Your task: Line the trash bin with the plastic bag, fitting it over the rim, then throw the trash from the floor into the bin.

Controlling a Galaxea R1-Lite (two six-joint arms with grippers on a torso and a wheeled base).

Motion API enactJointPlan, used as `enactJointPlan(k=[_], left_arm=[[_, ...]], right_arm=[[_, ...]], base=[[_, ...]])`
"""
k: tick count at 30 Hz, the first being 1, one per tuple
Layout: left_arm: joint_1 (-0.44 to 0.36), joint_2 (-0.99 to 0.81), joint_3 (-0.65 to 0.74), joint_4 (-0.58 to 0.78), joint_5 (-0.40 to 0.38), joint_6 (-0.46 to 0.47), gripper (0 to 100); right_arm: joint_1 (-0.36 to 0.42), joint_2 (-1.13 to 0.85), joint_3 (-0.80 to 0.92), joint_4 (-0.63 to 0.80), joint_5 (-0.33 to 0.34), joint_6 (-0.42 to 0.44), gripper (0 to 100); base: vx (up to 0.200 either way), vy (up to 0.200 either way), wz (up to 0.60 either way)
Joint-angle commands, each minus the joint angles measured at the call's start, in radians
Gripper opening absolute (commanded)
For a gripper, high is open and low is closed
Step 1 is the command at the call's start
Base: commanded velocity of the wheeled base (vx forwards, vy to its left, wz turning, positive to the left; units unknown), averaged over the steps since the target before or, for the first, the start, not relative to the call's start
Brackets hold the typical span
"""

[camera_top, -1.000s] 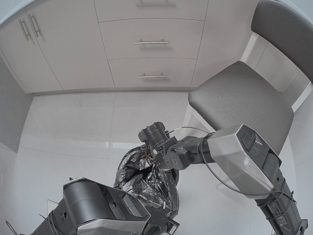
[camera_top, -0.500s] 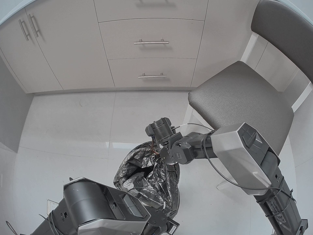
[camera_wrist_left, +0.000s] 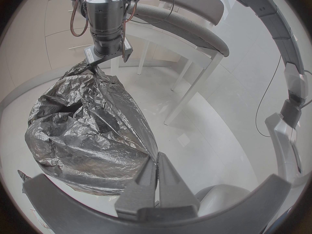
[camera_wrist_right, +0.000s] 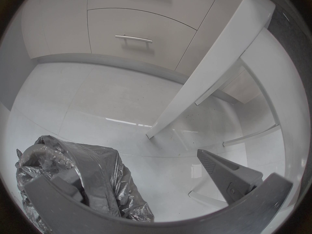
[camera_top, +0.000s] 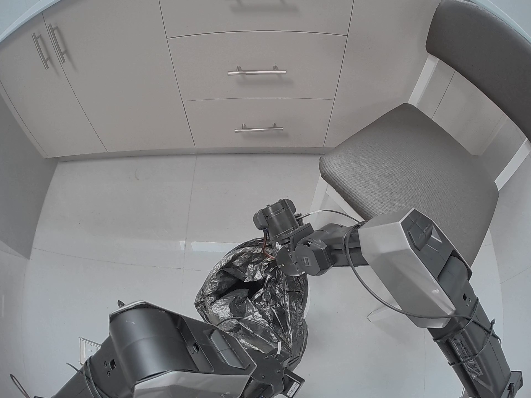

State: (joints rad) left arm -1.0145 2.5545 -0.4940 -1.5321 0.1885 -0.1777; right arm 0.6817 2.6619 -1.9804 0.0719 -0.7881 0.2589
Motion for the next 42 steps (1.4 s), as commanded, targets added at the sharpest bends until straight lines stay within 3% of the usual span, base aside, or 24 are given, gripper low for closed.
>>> enactJointPlan(k=[1,12,17,28,31,42], left_arm=[[-0.001,0.001,0.0,0.0,0.0,0.0,0],[-0.004,0.009,-0.003,0.0,0.005,0.003,0],[-0.016,0.007,-0.008,0.0,0.043,0.003,0],[-0.032,0.026,-0.009,0.0,0.051,0.009,0],[-0.038,0.044,-0.024,0.0,0.101,0.012,0],[-0.039,0.044,-0.024,0.0,0.108,0.012,0]], right_arm=[[-0.004,0.015,-0.011,0.0,0.001,0.0,100],[-0.01,0.07,-0.02,0.0,0.001,0.0,100],[-0.01,0.066,-0.02,0.0,0.001,0.0,100],[-0.019,0.059,-0.02,0.002,0.0,0.011,100],[-0.021,0.064,-0.02,0.002,0.001,0.014,100],[-0.019,0.056,-0.02,0.002,0.001,0.013,100]], base=[[0.0,0.0,0.0],[0.0,0.0,0.0],[0.0,0.0,0.0],[0.0,0.0,0.0],[0.0,0.0,0.0],[0.0,0.0,0.0]])
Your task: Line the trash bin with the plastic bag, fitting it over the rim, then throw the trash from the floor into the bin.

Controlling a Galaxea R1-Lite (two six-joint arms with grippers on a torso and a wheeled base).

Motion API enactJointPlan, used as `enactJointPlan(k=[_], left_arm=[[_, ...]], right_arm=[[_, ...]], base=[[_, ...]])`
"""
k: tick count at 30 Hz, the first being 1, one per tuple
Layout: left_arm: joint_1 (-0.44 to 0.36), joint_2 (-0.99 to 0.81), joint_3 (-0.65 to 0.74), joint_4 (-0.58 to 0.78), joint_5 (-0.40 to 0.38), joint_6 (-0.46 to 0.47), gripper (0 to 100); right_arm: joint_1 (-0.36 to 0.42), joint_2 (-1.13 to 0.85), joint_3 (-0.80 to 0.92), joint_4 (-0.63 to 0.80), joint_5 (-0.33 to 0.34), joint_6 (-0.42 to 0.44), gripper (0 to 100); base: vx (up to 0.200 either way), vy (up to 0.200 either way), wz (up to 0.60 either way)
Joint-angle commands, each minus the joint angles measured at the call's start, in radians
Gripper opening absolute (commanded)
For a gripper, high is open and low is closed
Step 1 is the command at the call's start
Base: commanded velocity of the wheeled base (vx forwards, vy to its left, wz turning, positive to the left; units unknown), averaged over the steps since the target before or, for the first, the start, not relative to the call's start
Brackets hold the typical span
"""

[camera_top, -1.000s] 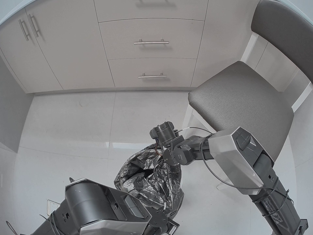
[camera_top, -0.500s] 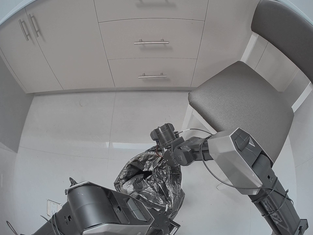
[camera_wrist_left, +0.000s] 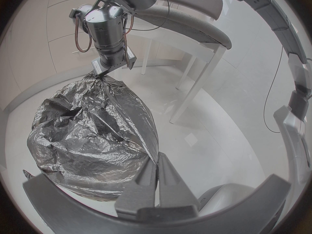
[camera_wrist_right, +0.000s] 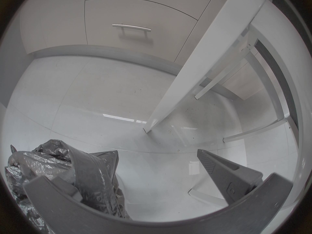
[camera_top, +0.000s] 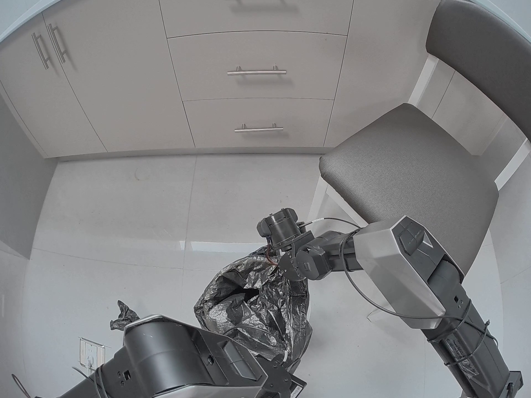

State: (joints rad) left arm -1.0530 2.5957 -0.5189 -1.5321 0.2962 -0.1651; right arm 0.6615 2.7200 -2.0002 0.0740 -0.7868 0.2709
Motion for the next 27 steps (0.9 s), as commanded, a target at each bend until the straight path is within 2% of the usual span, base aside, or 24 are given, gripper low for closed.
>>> enactJointPlan(k=[1,7,27], left_arm=[[-0.002,0.004,0.005,0.0,0.0,0.003,100],[-0.03,0.006,0.016,0.0,0.001,0.015,100],[-0.025,0.004,0.013,0.001,-0.011,0.003,100]], right_arm=[[0.0,0.0,0.0,0.0,0.0,0.002,100],[0.001,0.0,0.0,0.0,0.0,-0.002,100],[-0.025,-0.003,0.0,-0.002,0.0,0.007,100]], base=[[0.0,0.0,0.0],[0.0,0.0,0.0],[0.0,0.0,0.0]])
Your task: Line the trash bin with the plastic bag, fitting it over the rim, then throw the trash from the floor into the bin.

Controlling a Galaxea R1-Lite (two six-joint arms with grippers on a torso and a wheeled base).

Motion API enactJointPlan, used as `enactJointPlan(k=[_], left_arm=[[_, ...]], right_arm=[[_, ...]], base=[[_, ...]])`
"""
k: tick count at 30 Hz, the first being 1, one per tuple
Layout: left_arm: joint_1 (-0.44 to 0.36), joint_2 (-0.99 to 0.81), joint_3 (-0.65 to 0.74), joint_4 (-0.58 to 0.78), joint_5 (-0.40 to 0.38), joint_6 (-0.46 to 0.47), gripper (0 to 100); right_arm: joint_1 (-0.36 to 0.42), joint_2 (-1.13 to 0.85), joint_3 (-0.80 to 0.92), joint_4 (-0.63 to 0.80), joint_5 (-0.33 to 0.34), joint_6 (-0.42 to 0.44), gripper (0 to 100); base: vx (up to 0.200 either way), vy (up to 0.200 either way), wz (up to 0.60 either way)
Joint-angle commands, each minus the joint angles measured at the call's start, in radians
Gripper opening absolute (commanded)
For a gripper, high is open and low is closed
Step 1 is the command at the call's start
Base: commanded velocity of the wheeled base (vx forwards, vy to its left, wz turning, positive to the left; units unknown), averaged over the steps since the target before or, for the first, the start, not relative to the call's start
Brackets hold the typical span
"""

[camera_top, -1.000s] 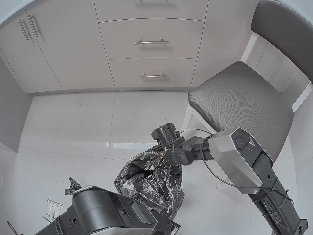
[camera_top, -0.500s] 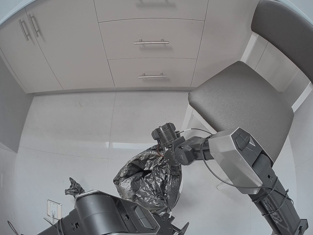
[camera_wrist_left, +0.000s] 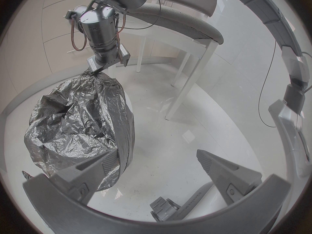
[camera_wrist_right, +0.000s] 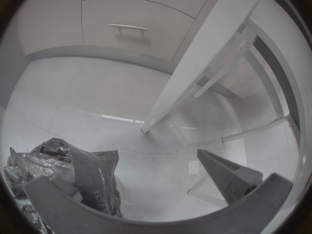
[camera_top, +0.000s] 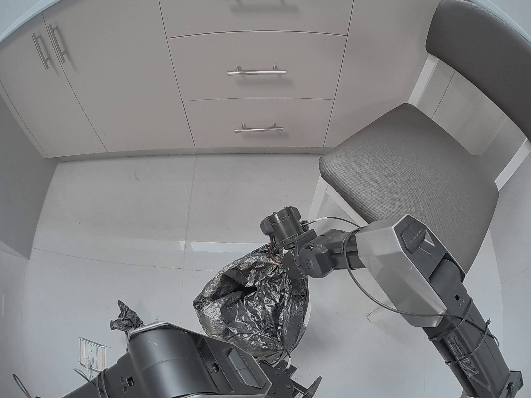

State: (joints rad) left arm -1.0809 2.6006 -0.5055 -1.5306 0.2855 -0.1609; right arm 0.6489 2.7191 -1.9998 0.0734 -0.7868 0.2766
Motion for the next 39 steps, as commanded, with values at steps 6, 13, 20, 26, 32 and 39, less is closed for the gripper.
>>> enactJointPlan(k=[6,13,20,26,32,39], left_arm=[[0.004,-0.001,-0.001,0.0,0.0,-0.002,100],[0.007,-0.011,0.005,-0.002,0.009,-0.005,100],[0.007,-0.151,0.061,0.0,-0.002,-0.092,100],[0.025,-0.295,0.093,0.001,-0.025,-0.094,100],[0.154,-0.383,0.088,0.003,-0.072,-0.072,100],[0.228,-0.373,0.068,0.001,-0.083,-0.032,100]], right_arm=[[-0.006,-0.019,0.0,0.0,0.003,0.006,100],[0.058,-0.133,0.101,0.003,0.015,0.044,100],[0.09,-0.26,0.311,0.0,0.092,0.044,100],[0.087,-0.32,0.449,-0.006,0.098,0.047,100],[0.097,-0.369,0.572,-0.089,0.153,0.035,100],[0.097,-0.352,0.579,-0.158,0.193,0.015,100]], base=[[0.0,0.0,0.0],[0.0,0.0,0.0],[0.0,0.0,0.0],[0.0,0.0,0.0],[0.0,0.0,0.0],[0.0,0.0,0.0]])
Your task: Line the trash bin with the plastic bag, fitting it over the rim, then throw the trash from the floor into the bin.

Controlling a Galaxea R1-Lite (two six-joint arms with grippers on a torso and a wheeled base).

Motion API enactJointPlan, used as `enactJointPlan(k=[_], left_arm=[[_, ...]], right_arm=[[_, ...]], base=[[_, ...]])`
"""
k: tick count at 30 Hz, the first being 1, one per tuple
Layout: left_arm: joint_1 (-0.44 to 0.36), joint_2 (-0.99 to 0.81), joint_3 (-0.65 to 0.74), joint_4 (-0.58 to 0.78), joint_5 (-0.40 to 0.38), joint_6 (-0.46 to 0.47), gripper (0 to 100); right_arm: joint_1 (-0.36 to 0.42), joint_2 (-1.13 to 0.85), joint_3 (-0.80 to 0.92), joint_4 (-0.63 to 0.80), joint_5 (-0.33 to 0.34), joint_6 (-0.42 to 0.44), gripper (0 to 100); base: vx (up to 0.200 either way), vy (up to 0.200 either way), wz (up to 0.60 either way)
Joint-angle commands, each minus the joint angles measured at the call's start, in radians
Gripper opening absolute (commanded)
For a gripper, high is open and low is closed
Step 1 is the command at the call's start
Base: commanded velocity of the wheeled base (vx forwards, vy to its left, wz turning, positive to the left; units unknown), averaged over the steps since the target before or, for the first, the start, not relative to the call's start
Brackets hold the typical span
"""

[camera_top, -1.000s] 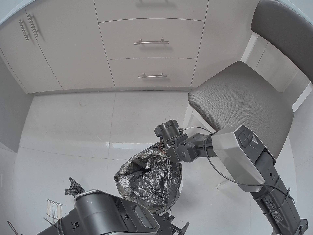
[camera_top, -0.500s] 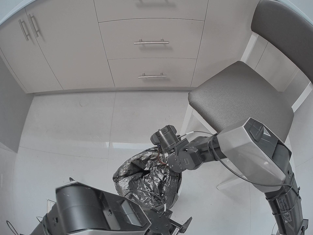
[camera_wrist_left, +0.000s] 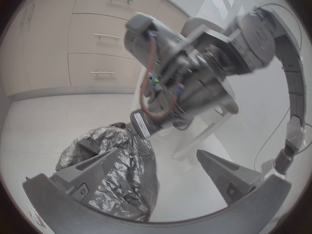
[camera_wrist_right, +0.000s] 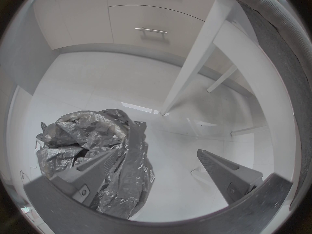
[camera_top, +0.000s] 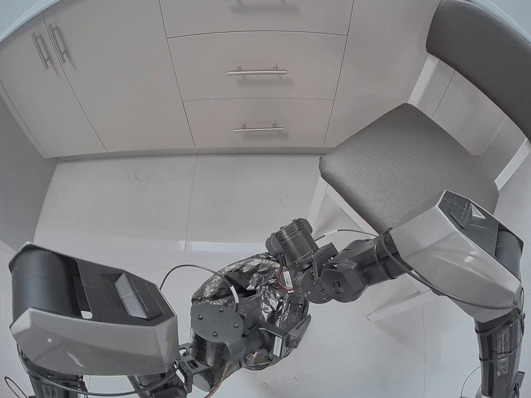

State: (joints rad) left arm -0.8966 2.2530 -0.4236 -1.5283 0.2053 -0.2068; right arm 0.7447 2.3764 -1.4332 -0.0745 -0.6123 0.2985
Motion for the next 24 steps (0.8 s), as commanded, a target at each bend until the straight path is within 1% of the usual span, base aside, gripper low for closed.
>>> enactJointPlan(k=[1,2,3,4,5,8,9,12,14,17,20,21,24], left_arm=[[0.062,-0.023,-0.02,-0.001,-0.003,0.029,100],[0.073,-0.021,-0.024,-0.001,-0.003,0.041,100],[0.105,-0.009,-0.037,-0.001,-0.004,0.064,100],[0.105,-0.009,-0.037,-0.001,-0.004,0.064,100],[0.134,0.019,-0.057,-0.001,-0.003,0.076,100],[0.173,0.082,-0.095,-0.001,-0.001,0.093,100],[0.173,0.082,-0.095,-0.001,-0.001,0.093,100],[0.228,0.157,-0.142,-0.003,0.005,0.168,100],[0.251,0.181,-0.159,-0.003,0.005,0.193,100],[0.269,0.221,-0.184,-0.001,0.005,0.202,100],[0.271,0.231,-0.192,-0.001,0.006,0.204,100],[0.271,0.243,-0.193,0.0,0.008,0.228,100],[0.283,0.27,-0.205,-0.003,0.025,0.27,100]], right_arm=[[0.001,-0.009,0.014,-0.01,0.034,-0.007,100],[0.002,-0.009,0.016,-0.008,0.039,-0.009,100],[0.005,-0.008,0.016,-0.007,0.042,-0.012,100],[0.005,-0.008,0.016,-0.007,0.042,-0.012,100],[0.005,0.0,0.017,-0.008,0.037,-0.021,100],[-0.001,0.012,0.023,-0.011,0.034,-0.01,100],[-0.001,0.012,0.023,-0.011,0.034,-0.01,100],[0.004,0.01,0.063,-0.013,0.028,-0.004,100],[0.007,0.014,0.068,-0.013,0.009,0.002,100],[0.016,0.023,0.071,-0.013,-0.009,0.007,100],[0.019,0.029,0.073,-0.013,-0.01,0.011,100],[0.032,0.032,0.073,-0.013,-0.01,0.028,100],[0.038,0.035,0.074,-0.011,-0.01,0.036,100]], base=[[0.0,0.0,0.0],[0.0,0.0,0.0],[0.0,0.0,0.0],[0.0,0.0,0.0],[0.0,0.0,0.0],[0.0,0.0,0.0],[0.0,0.0,0.0],[0.0,0.0,0.0],[0.0,0.0,0.0],[0.0,0.0,0.0],[0.0,0.0,0.0],[0.0,0.0,0.0],[0.0,0.0,0.0]])
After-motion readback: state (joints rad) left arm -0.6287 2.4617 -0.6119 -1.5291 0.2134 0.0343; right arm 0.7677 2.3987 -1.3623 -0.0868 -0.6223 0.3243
